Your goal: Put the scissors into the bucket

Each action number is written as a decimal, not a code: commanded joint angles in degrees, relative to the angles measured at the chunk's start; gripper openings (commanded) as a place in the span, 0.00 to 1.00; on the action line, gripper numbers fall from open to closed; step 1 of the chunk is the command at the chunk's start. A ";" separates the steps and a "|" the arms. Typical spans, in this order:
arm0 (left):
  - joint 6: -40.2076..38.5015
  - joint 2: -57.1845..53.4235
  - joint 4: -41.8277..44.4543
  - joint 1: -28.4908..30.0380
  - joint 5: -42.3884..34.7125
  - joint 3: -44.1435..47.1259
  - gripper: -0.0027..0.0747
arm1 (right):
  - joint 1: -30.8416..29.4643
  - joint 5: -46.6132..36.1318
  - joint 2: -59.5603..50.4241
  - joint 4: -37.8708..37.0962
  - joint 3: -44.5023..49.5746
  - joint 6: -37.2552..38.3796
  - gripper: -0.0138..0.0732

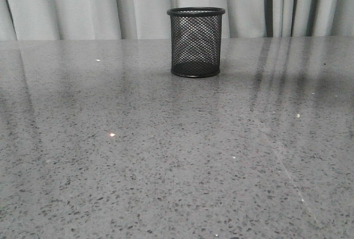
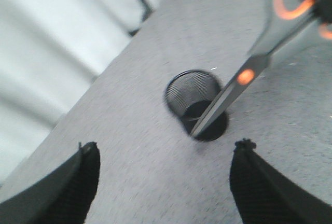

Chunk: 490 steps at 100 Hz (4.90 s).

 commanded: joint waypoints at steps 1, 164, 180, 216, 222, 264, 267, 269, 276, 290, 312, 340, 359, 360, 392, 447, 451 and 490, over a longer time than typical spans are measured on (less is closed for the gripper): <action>-1.66 -3.44 -3.65 4.82 -1.59 -1.89 0.67 | -0.11 0.31 1.99 -6.51 -7.35 5.51 0.11; -1.46 -6.03 -10.53 17.87 -0.40 -1.89 0.67 | 4.99 18.83 31.98 -38.44 -37.56 17.18 0.32; -1.46 -6.03 -10.53 17.87 -0.40 -1.89 0.67 | 4.99 18.94 31.98 -38.19 -38.82 17.18 0.65; -1.35 -6.03 -10.53 17.87 -0.18 -1.89 0.67 | 3.40 27.53 30.00 -38.33 -51.64 21.29 0.65; -1.11 -6.03 -10.53 17.87 0.03 -1.89 0.67 | 2.75 27.54 28.82 -38.33 -51.98 22.63 0.60; -0.97 -6.18 -10.43 17.87 2.17 -1.43 0.01 | 2.63 13.83 15.28 -38.12 -36.29 23.64 0.09; -0.97 -6.43 -10.33 17.87 2.17 -0.98 0.01 | 2.63 11.26 13.47 -38.12 -33.31 23.64 0.09; -0.97 -6.60 -10.33 17.87 1.94 -0.60 0.01 | 2.63 9.18 12.02 -38.12 -30.94 23.64 0.09; -0.97 -7.80 -10.45 17.87 0.02 1.72 0.01 | 2.63 1.86 6.86 -38.12 -22.21 23.64 0.09; -0.97 -13.06 -10.75 17.87 -10.71 11.92 0.01 | 2.63 -12.34 -4.04 -38.12 -3.69 23.64 0.09; 3.62 -26.21 -14.73 17.87 -33.36 36.93 0.01 | 2.63 -27.76 -21.28 -38.12 21.27 23.64 0.09; 11.51 -45.77 -25.50 17.87 -55.43 71.71 0.01 | 2.63 -41.34 -41.47 -38.12 46.83 23.64 0.09; 11.51 -59.25 -29.20 17.87 -58.73 85.19 0.01 | 2.63 -43.71 -50.31 -38.12 57.63 23.64 0.09; 11.51 -59.66 -29.31 17.87 -58.73 85.49 0.01 | 2.63 -43.71 -50.48 -38.12 58.07 23.64 0.09; 11.31 -65.92 -32.22 17.87 -59.93 87.55 0.01 | 2.63 -44.27 -51.48 -37.31 59.58 23.64 0.09; 11.31 -65.92 -32.22 17.87 -59.93 87.55 0.01 | 2.63 -44.27 -51.48 -37.31 59.58 23.64 0.09; 11.31 -65.92 -32.22 17.87 -59.93 87.55 0.01 | 2.63 -44.27 -51.48 -37.31 59.58 23.64 0.09; -33.96 -70.28 8.47 19.89 -61.24 95.66 0.01 | 2.63 -44.27 -51.48 -37.31 59.58 23.64 0.09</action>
